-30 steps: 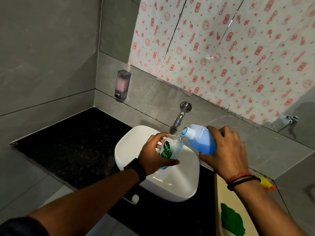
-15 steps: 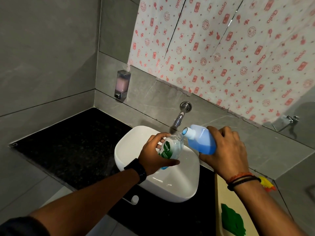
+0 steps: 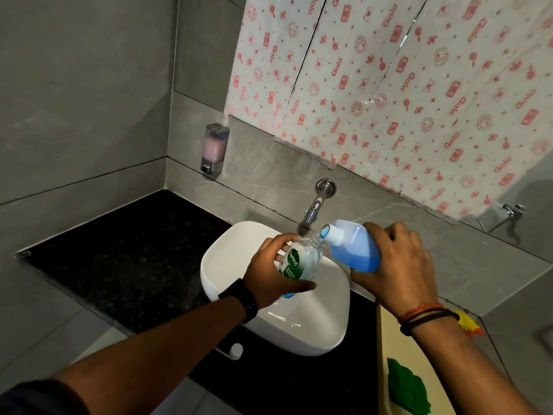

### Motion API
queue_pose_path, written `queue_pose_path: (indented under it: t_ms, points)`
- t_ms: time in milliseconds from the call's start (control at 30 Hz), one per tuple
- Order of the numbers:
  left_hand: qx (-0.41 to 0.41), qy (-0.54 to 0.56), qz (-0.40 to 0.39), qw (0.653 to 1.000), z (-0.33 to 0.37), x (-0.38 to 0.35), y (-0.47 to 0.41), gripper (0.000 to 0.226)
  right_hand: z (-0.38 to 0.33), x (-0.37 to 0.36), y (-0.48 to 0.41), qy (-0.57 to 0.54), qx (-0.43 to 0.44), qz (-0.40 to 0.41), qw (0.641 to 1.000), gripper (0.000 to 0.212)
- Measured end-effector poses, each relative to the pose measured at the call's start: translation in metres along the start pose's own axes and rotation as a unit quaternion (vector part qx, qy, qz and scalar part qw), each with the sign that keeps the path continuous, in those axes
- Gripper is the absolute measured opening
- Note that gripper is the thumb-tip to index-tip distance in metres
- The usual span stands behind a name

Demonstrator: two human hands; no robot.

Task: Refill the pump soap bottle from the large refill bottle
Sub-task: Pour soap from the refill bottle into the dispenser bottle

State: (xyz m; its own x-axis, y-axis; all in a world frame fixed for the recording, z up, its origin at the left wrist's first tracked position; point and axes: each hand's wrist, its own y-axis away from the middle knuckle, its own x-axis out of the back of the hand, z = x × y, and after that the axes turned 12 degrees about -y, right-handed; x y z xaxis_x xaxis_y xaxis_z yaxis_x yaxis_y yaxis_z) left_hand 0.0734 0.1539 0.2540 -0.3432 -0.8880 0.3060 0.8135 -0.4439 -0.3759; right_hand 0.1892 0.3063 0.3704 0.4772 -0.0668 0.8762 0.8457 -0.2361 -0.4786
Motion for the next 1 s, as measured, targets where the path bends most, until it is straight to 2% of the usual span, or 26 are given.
queue_pose_path:
  t_ms: [1000]
  points:
    - [0.006,-0.005,0.000,1.000,0.0034,0.0052,0.0046,0.081,-0.0053,0.0032,0.0034,0.003,0.003,0.000,1.000,0.081]
